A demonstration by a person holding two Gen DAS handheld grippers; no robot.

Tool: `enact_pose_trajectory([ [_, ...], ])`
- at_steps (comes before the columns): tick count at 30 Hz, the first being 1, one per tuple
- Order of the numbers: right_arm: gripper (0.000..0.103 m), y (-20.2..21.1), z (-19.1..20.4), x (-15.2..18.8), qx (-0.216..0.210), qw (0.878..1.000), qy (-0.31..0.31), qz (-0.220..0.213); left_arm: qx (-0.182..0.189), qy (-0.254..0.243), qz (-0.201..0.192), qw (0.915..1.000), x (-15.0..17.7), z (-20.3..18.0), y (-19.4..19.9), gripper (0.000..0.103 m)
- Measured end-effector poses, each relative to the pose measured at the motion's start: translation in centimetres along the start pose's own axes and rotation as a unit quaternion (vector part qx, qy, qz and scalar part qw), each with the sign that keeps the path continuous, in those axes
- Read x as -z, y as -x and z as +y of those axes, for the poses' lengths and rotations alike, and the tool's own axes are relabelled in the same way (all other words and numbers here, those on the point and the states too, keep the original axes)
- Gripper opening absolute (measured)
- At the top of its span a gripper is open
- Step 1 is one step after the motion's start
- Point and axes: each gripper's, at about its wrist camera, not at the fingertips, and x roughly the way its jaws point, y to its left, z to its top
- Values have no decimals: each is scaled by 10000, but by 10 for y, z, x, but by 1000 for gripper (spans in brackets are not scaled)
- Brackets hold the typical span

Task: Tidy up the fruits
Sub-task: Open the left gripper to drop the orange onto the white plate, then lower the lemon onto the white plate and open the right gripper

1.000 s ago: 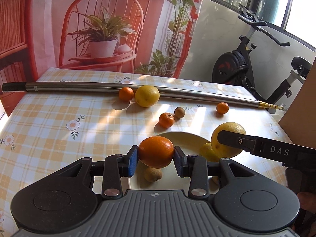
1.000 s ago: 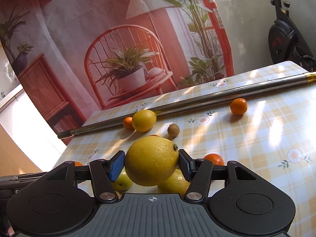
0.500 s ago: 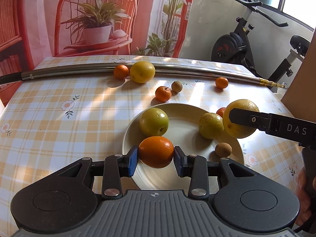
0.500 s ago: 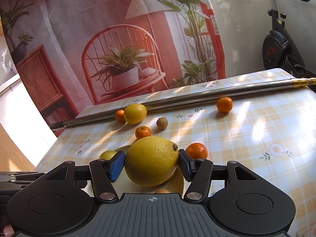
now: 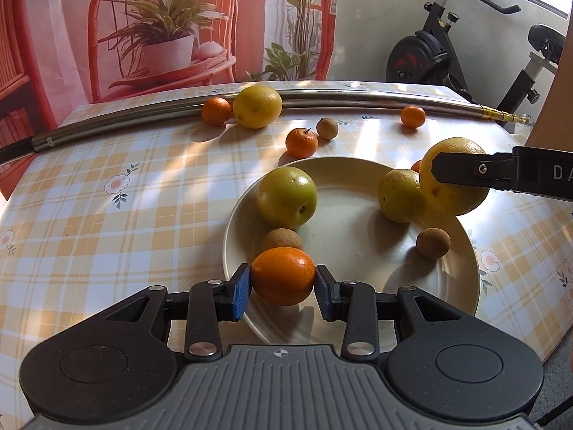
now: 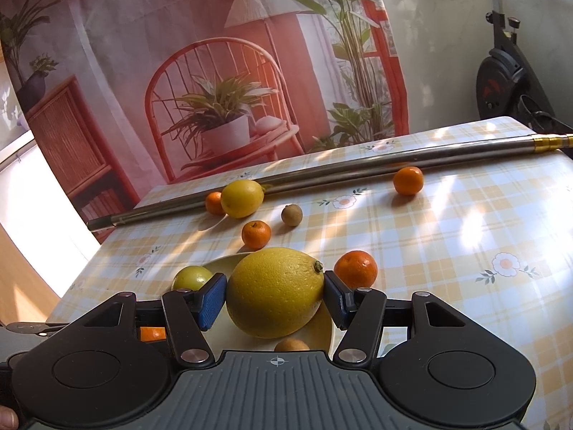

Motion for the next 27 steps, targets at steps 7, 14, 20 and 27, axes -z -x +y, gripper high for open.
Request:
enact_pose_trajectory([
  [7, 54, -2, -8, 1, 26, 9999, -102, -20, -60, -110, -78, 9999, -3, 0, -7, 40],
  [14, 54, -3, -10, 2, 33, 9999, -131, -11, -54, -75, -162, 9998, -2, 1, -6, 42],
  [20, 54, -4, -5, 1, 22, 10000, -42, 25, 86, 147, -331, 9993, -4, 6, 4, 52],
  [27, 54, -5, 17, 1, -111, 9992, 322, 221, -26, 503, -627, 9968, -8, 24, 22, 52],
])
